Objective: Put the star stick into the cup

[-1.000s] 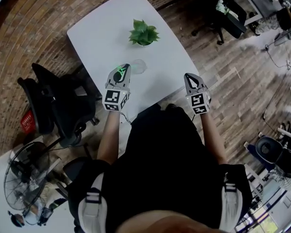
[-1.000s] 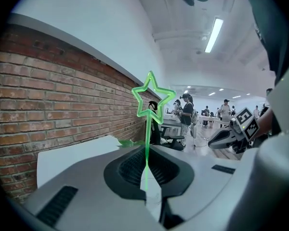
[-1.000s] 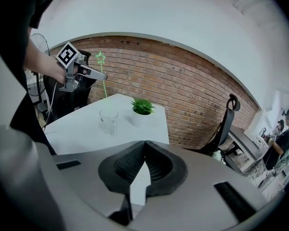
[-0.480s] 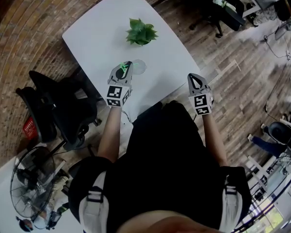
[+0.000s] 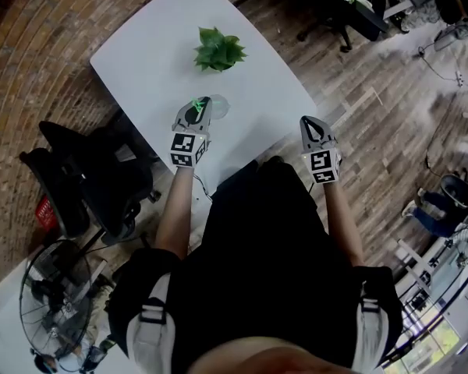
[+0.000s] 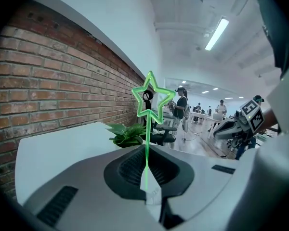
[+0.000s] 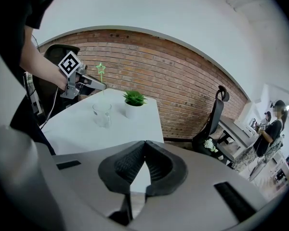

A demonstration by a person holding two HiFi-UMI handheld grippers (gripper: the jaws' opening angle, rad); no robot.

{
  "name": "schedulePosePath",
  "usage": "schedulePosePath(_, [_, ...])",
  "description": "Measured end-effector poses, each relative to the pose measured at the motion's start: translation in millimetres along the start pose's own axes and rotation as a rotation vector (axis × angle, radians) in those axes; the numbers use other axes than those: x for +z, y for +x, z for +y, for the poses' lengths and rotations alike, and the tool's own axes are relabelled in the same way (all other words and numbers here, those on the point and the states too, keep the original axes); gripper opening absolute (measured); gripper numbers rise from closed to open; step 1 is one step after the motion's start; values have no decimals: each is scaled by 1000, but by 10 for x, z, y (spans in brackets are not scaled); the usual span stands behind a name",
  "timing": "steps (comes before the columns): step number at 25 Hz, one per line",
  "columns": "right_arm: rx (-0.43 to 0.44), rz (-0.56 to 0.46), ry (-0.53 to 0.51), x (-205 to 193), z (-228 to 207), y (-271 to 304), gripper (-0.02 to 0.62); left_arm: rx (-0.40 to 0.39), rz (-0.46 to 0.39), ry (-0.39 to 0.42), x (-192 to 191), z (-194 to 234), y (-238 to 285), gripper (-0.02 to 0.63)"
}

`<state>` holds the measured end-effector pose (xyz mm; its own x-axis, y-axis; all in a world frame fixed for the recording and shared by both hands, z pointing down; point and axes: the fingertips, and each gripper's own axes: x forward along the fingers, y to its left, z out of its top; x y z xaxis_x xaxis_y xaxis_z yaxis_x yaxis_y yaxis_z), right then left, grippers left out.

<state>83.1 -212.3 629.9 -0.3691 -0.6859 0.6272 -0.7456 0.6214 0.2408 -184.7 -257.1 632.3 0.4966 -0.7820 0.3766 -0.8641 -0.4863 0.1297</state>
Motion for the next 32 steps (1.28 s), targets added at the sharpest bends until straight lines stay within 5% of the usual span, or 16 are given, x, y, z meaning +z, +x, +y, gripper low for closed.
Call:
schedulePosePath(20, [-14,17,8,-65,33,-25,-2,-32,60,43,-208,-61,147,28])
schedulePosePath(32, [-4,11,0,-91,78,-23,-2,27,118,48,-393,32,71,29])
